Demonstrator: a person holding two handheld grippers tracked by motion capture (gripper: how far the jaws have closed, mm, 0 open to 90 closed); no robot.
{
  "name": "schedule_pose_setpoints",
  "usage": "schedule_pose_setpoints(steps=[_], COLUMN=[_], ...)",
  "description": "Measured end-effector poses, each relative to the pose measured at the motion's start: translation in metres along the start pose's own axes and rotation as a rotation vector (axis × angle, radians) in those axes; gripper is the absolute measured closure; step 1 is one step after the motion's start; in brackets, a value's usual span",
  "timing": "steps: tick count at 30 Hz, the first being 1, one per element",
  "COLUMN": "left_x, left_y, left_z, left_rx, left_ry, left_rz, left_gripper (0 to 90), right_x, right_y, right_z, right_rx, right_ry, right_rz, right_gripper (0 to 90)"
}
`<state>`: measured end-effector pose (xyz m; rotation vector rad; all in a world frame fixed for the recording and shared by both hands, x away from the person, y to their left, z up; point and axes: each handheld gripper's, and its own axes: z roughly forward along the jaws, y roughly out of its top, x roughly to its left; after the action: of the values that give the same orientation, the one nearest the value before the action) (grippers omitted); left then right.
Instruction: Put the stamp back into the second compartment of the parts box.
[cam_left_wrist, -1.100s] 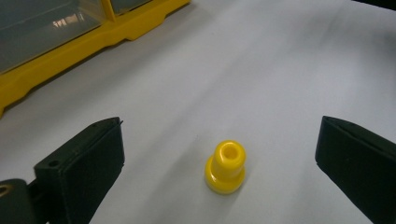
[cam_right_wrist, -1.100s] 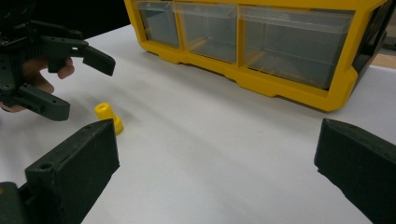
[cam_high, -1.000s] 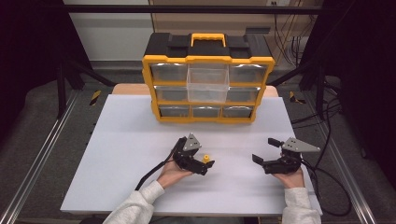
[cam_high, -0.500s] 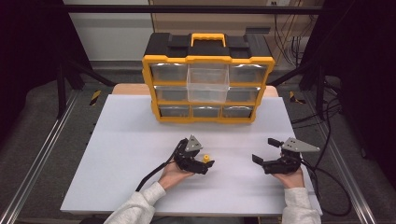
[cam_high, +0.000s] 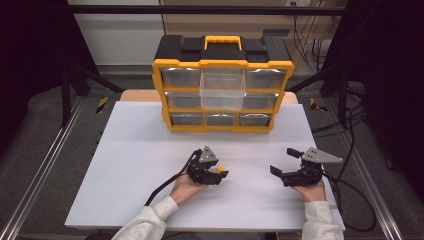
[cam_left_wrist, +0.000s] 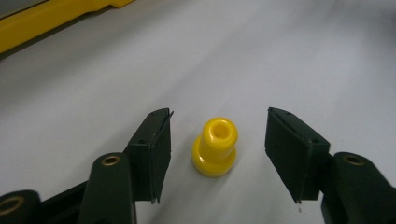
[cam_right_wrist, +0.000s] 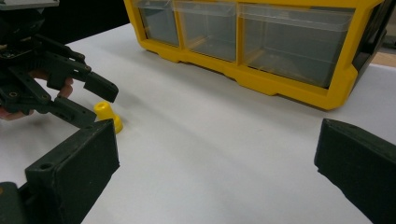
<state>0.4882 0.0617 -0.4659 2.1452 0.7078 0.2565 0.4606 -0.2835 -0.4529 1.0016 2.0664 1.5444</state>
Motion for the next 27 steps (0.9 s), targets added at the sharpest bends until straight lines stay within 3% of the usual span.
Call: schedule_pose_setpoints(steps=[16, 27], left_x=[0.001, 0.002], left_y=[-0.0007, -0.0011], left_z=[0.0021, 0.0035], left_rx=[0.008, 0.015], left_ry=[0.004, 0.005], left_rz=[-0.012, -0.015], left_gripper=[62.0, 70.9], right_x=[-0.0004, -0.0006], right_y=[0.0002, 0.0004], right_z=[0.0001, -0.0003], right_rx=[-0.003, -0.007], right_ry=[0.002, 0.002], right_rz=[-0.001, -0.002], right_gripper=[0.3, 0.3])
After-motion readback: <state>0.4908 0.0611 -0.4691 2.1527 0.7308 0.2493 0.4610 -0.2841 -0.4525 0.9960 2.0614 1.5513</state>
